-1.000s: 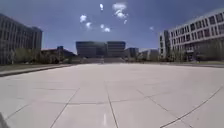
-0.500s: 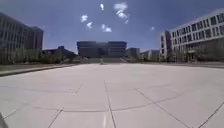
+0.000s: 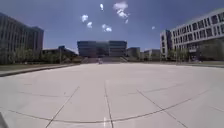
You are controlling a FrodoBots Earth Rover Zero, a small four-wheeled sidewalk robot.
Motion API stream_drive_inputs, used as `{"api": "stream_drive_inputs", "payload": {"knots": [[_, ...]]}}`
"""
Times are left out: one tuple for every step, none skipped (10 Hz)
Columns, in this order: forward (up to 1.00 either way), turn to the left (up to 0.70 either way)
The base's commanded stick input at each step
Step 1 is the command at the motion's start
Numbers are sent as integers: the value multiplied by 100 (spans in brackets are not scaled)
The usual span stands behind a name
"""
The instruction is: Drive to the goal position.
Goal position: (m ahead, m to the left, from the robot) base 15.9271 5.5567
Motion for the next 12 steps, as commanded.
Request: {"api": "stream_drive_inputs", "payload": {"knots": [[50, 0], [50, 0], [50, 0], [50, 0], [50, 0], [50, 0], [50, 0], [50, 0], [50, 0], [50, 0], [50, 0], [50, 0]]}}
